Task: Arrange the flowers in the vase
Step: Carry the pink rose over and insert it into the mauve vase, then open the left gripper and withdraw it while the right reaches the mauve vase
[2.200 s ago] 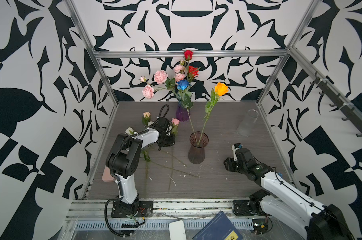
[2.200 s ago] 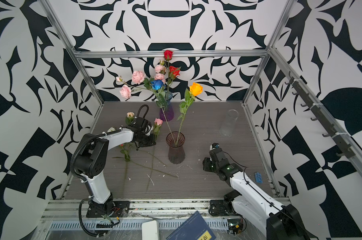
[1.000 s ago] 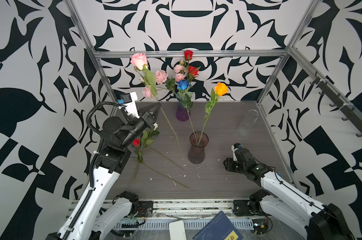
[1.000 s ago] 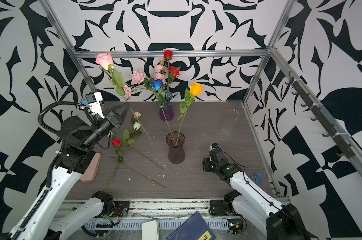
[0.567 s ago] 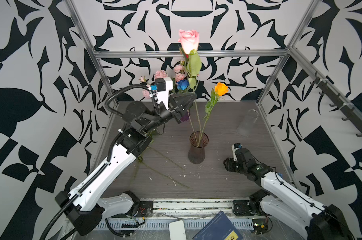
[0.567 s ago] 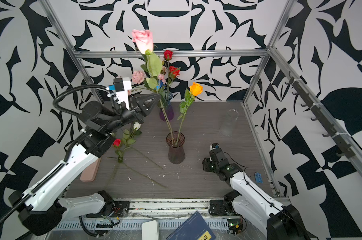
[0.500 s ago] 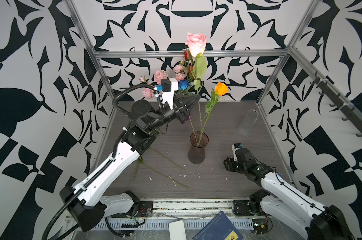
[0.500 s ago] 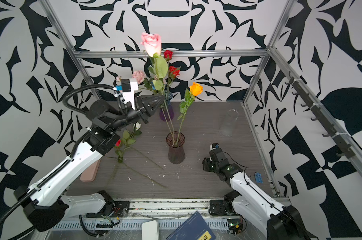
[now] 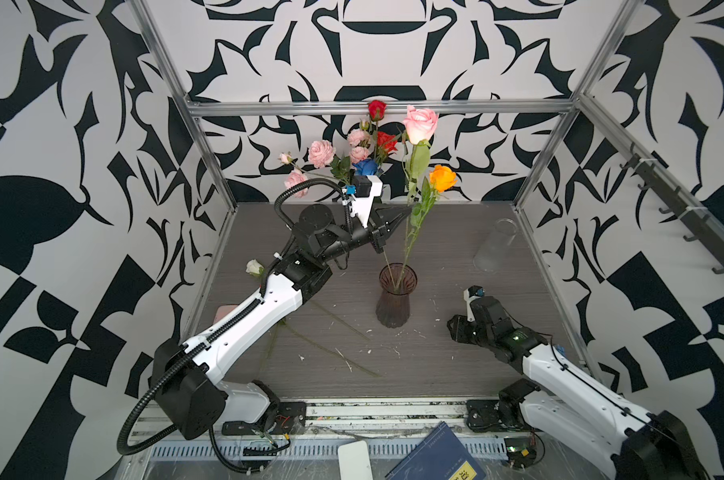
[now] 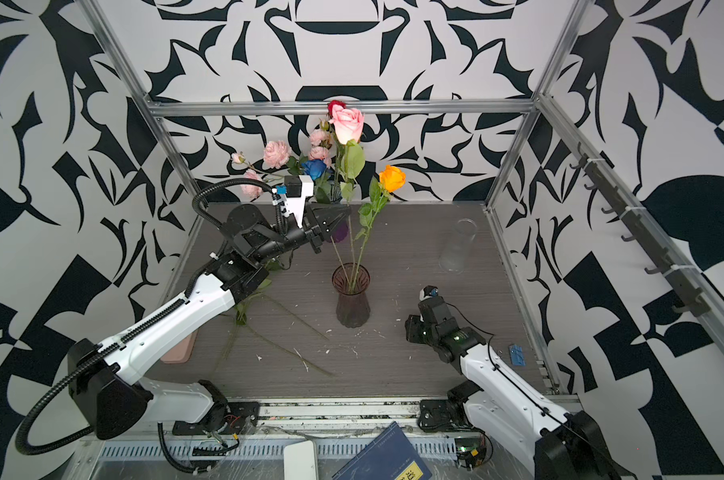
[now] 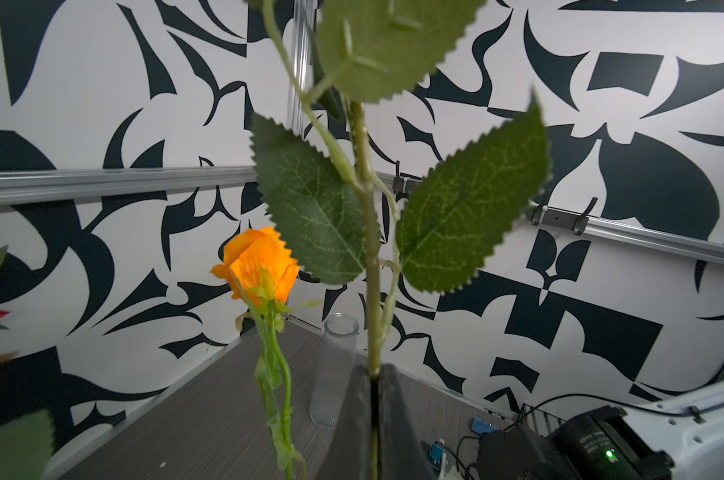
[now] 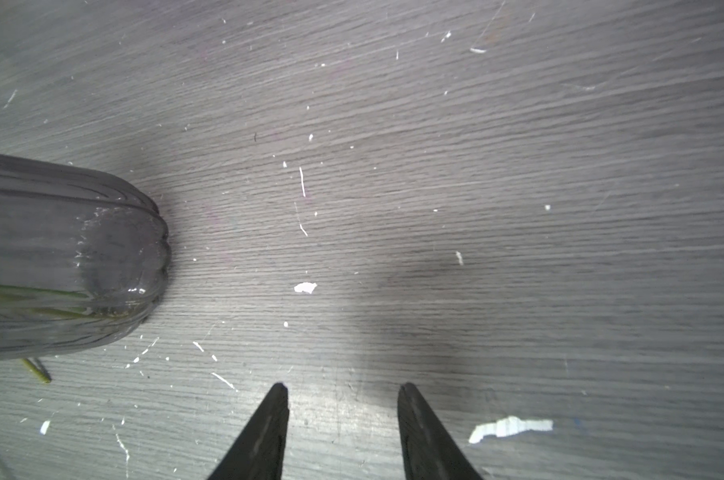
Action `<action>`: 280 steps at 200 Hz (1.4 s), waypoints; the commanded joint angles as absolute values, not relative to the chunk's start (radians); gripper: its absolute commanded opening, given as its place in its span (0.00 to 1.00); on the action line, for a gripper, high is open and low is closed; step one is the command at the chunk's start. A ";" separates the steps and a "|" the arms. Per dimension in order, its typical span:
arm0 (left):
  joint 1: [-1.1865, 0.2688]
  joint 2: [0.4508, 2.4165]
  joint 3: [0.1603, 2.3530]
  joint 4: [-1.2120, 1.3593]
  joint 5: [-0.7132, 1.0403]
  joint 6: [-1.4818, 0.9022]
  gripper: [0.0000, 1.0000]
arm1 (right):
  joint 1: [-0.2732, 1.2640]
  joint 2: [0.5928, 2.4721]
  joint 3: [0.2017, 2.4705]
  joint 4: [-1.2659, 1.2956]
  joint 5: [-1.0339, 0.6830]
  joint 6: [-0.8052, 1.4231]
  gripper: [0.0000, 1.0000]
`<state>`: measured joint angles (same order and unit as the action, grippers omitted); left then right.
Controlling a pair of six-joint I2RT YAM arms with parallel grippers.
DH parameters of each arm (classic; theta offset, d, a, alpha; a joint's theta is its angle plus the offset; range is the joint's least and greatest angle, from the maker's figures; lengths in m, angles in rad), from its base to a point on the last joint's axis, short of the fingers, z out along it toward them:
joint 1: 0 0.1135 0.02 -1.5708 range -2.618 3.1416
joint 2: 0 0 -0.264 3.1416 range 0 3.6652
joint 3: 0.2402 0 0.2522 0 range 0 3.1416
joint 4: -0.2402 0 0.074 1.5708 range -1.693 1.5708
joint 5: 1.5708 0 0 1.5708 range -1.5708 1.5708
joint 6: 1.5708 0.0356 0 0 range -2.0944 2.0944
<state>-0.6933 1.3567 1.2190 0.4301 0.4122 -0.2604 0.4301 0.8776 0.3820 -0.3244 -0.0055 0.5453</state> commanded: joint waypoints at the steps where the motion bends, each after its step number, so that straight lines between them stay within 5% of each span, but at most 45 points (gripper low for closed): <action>1: -0.695 1.330 1.182 0.468 0.363 -0.264 0.01 | 0.436 0.867 0.391 -0.313 0.006 0.537 0.47; 39: -0.693 1.310 1.165 0.425 0.338 -0.267 0.49 | 0.435 0.867 0.391 -0.313 0.007 0.537 0.47; 97: -0.693 1.220 1.127 0.363 0.252 -0.238 0.51 | 0.436 0.867 0.391 -0.314 0.009 0.537 0.47; 161: -0.679 1.037 1.052 0.035 -0.055 -0.212 0.51 | 0.437 0.874 0.394 -0.314 0.006 0.537 0.47; 280: -0.618 0.871 0.853 -0.368 -0.043 -0.366 0.58 | 0.437 0.891 0.498 -0.375 -0.082 0.617 0.47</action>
